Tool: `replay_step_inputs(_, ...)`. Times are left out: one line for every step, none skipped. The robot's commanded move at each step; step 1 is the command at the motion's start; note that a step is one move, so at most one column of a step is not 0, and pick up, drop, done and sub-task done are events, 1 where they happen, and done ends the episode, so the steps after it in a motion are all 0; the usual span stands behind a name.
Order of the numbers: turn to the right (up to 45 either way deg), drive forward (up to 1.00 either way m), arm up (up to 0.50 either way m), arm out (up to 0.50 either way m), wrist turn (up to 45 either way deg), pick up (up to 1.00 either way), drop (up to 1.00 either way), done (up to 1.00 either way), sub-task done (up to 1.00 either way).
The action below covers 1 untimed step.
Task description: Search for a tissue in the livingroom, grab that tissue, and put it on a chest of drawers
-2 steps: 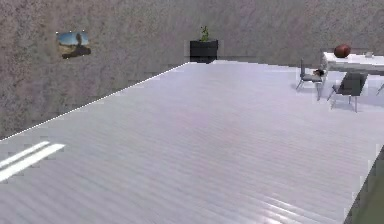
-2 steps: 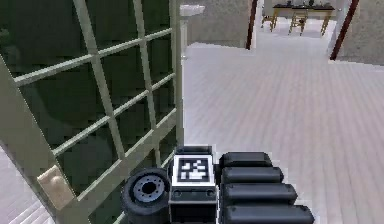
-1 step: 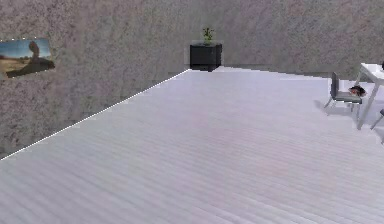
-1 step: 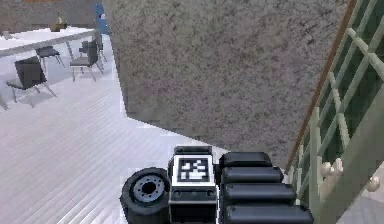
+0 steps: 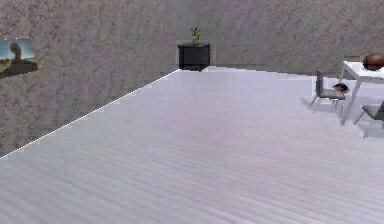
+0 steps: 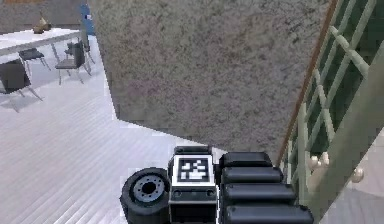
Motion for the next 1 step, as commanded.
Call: replay_step_inputs(0.0,1.0,0.0,0.0,0.0,0.0,0.0,0.0,0.0)
